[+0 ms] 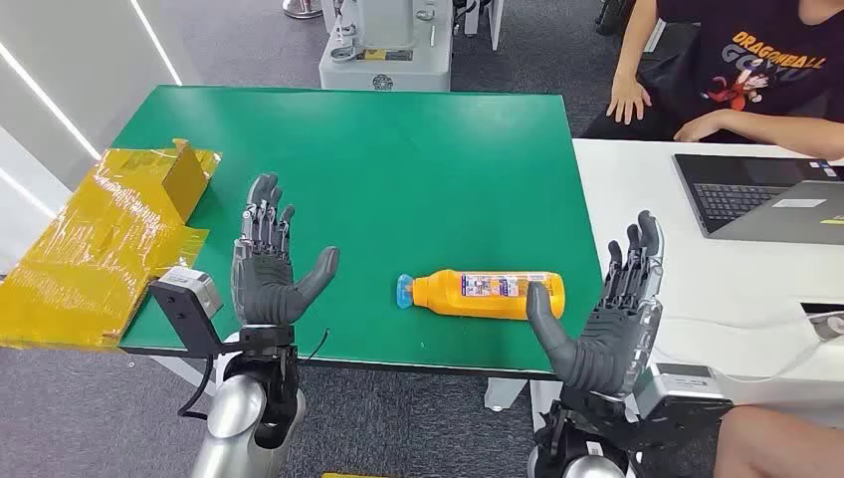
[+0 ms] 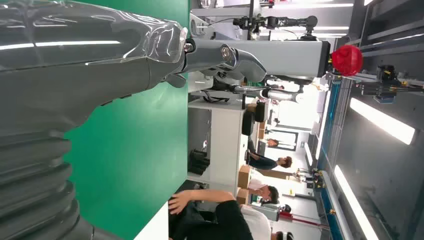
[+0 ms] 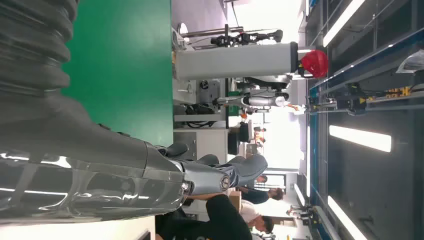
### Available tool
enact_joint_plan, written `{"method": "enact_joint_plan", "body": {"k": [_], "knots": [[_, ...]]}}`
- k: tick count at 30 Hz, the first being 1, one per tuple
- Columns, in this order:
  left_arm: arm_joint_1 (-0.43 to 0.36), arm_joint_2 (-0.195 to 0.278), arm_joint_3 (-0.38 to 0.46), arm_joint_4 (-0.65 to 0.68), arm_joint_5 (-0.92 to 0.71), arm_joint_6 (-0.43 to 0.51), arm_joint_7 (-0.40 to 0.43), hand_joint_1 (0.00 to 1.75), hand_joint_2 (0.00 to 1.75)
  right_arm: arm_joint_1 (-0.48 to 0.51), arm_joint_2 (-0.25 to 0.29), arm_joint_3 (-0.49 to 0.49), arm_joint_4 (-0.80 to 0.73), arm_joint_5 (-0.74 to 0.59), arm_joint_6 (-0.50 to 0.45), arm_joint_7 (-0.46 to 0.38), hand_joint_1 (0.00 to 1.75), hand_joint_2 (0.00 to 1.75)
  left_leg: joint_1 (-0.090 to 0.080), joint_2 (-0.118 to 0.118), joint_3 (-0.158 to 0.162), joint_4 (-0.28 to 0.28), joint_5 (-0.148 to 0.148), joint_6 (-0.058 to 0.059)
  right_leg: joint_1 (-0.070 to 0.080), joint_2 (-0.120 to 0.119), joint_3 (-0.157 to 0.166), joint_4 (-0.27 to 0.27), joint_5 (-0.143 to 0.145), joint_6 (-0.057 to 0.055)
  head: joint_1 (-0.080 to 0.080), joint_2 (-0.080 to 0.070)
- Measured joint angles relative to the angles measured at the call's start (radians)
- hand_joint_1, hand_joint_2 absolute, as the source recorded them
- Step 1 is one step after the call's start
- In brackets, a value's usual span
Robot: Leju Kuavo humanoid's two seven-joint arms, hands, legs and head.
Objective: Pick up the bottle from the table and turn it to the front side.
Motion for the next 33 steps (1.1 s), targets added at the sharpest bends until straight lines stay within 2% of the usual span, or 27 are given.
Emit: {"method": "enact_joint_plan", "body": {"k": [4, 7, 12, 14, 17, 19, 23, 28, 33], "knots": [[0.001, 0.000, 0.000, -0.003, -0.001, 0.000, 0.002, 0.00, 1.75, -0.009, -0.002, 0.004, 0.000, 0.062, 0.022, 0.040, 0.00, 1.75, 0.000, 0.000, 0.000, 0.000, 0.000, 0.000, 0.000, 0.000, 0.000, 0.000, 0.000, 0.000, 0.000, 0.000], [0.001, 0.000, 0.000, -0.003, -0.004, -0.004, 0.006, 0.00, 1.75, -0.024, -0.007, -0.011, 0.000, 0.202, 0.109, 0.108, 0.00, 1.75, 0.000, 0.000, 0.000, 0.000, 0.000, 0.000, 0.000, 0.000, 0.000, 0.000, 0.000, 0.000, 0.000, 0.000], [0.001, 0.000, 0.000, -0.003, -0.007, -0.016, 0.003, 0.00, 1.75, -0.062, -0.032, -0.072, 0.023, 0.326, 0.248, 0.194, 0.00, 1.75, 0.000, 0.000, 0.000, 0.000, 0.000, 0.000, 0.000, 0.000, 0.000, 0.000, 0.000, 0.000, 0.000, 0.000], [0.001, 0.001, 0.000, -0.003, -0.001, -0.026, -0.004, 0.00, 1.75, -0.101, -0.076, -0.099, 0.073, 0.287, 0.400, 0.230, 0.00, 1.75, 0.000, 0.000, 0.000, 0.000, 0.000, 0.000, 0.000, 0.000, 0.000, 0.000, 0.001, 0.000, 0.000, 0.000], [0.001, 0.006, 0.000, -0.003, 0.019, -0.034, -0.018, 0.00, 1.75, -0.208, -0.186, -0.132, 0.233, 0.136, 0.717, 0.229, 0.00, 1.75, 0.000, 0.000, -0.001, 0.001, 0.001, 0.001, 0.000, 0.000, 0.001, -0.001, 0.002, 0.002, 0.000, 0.000], [0.001, 0.012, 0.000, -0.002, 0.031, -0.033, -0.022, 0.00, 1.75, -0.309, -0.256, -0.140, 0.373, 0.099, 0.817, 0.217, 0.00, 1.75, -0.001, -0.001, -0.002, 0.002, 0.002, 0.003, -0.001, -0.001, 0.001, 0.000, 0.003, 0.003, 0.000, 0.000], [0.005, 0.028, 0.001, -0.002, 0.048, -0.029, -0.024, 0.00, 1.75, -0.473, -0.354, -0.139, 0.578, 0.107, 0.886, 0.235, 0.00, 1.75, -0.001, -0.003, -0.002, 0.003, 0.003, 0.004, -0.001, -0.004, 0.001, 0.000, 0.004, 0.004, 0.000, 0.000], [0.018, 0.048, 0.001, -0.002, 0.069, -0.028, -0.035, 0.00, 1.75, -0.584, -0.444, -0.102, 0.705, 0.125, 0.957, 0.283, 0.00, 1.75, -0.001, -0.003, -0.003, 0.003, 0.003, 0.004, -0.001, -0.004, 0.000, 0.000, 0.004, 0.003, 0.000, 0.000], [0.020, 0.062, 0.001, -0.002, 0.082, -0.027, -0.041, 0.00, 1.75, -0.686, -0.513, -0.043, 0.798, 0.133, 1.008, 0.290, 0.00, 1.75, -0.001, -0.003, -0.003, 0.003, 0.003, 0.004, -0.001, -0.003, 0.000, 0.000, 0.003, 0.004, 0.000, 0.000]]}}
